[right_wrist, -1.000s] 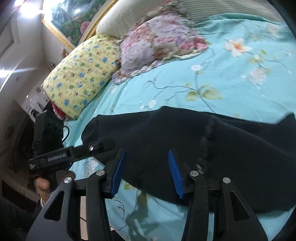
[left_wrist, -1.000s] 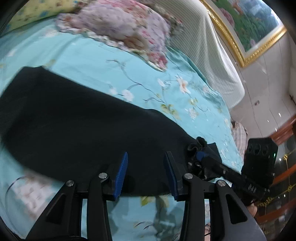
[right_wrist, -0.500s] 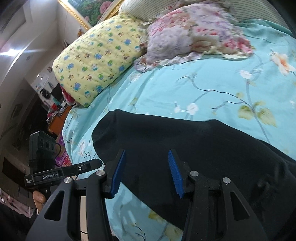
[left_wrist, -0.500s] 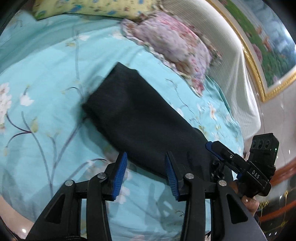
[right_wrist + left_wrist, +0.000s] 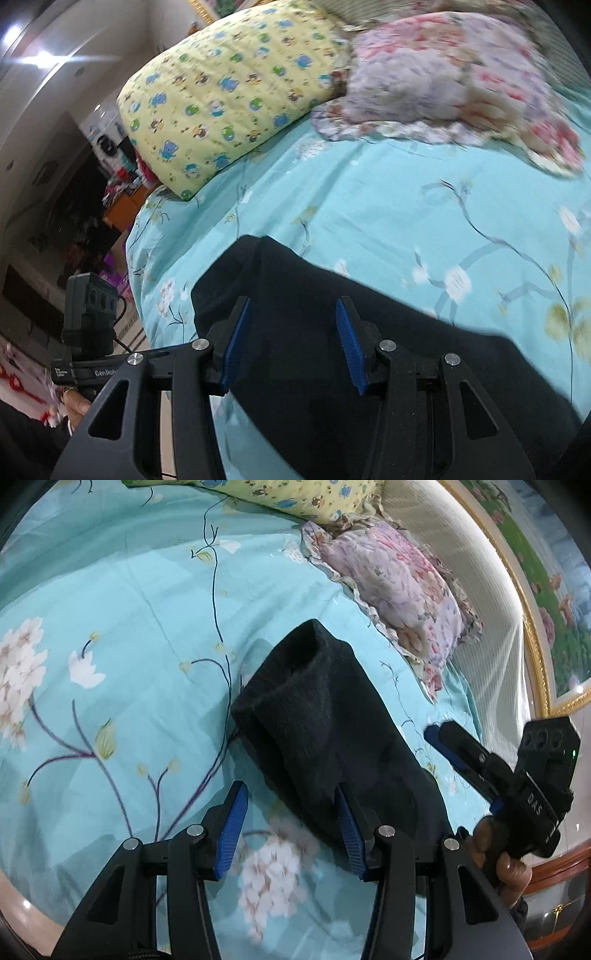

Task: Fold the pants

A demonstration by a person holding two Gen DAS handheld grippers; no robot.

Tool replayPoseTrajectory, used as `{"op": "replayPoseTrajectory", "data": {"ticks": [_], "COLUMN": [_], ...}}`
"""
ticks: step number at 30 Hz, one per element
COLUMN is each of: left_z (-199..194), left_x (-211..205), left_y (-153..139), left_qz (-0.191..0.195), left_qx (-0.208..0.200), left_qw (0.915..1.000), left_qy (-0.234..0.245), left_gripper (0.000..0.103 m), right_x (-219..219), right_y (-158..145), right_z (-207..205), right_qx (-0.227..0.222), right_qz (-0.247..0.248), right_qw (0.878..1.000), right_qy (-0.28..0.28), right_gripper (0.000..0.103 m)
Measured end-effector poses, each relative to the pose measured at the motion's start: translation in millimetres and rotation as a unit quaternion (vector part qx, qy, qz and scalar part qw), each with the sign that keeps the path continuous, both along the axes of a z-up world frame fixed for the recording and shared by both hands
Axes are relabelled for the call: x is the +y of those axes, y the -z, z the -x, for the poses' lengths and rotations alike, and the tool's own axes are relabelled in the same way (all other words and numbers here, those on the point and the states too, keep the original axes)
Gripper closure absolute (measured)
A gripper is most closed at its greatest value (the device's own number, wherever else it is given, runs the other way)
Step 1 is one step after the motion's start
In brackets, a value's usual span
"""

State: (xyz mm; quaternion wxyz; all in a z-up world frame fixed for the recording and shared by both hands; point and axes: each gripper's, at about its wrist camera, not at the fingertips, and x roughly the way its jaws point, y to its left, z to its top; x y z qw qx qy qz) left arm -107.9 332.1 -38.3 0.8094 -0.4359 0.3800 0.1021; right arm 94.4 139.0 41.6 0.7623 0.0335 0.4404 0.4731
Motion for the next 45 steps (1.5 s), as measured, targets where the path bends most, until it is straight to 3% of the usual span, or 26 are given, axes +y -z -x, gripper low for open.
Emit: {"op": "replayPoseTrajectory", "data": {"ticks": [11,20,22,23,27,32,45], "left_z": [-17,-22,-24,-25,-32,-33,-47], "left_x": [8,9,10,10,7,0,-60], "left_y": [10,13,13,12,9,-3,-92], "left_qz": [0.011,0.008,0.006,0.003,-0.023,-0.038,-0.091], "left_qx": [-0.007,-0.012,-0.01,-0.01,-0.002,-0.016,-0.099], "left_qw": [0.9998,0.9997,0.9997,0.9997,0.9994,0.999,0.9895], "left_qy": [-0.013,-0.019,-0.022,-0.023,-0.024,-0.018,0.054], "left_gripper": [0.052,0.052,0.052,0.055,0.07,0.079,0.081], "right_x": [66,119,125,126,113,93,6], "right_y": [19,36,43,45,41,21,-37], "right_z": [-38,-45,-47,-47,-47,-42,-29], "right_qx": [-0.001,0.003,0.015,0.019,0.029,0.025,0.004], "right_qz": [0.036,0.079,0.086,0.086,0.064,0.033,-0.061], "right_qw": [0.994,0.98,0.978,0.978,0.981,0.986,0.994], "right_qy": [-0.104,-0.181,-0.188,-0.188,-0.178,-0.159,-0.09], "right_gripper": [0.054,0.054,0.058,0.065,0.077,0.08,0.08]}}
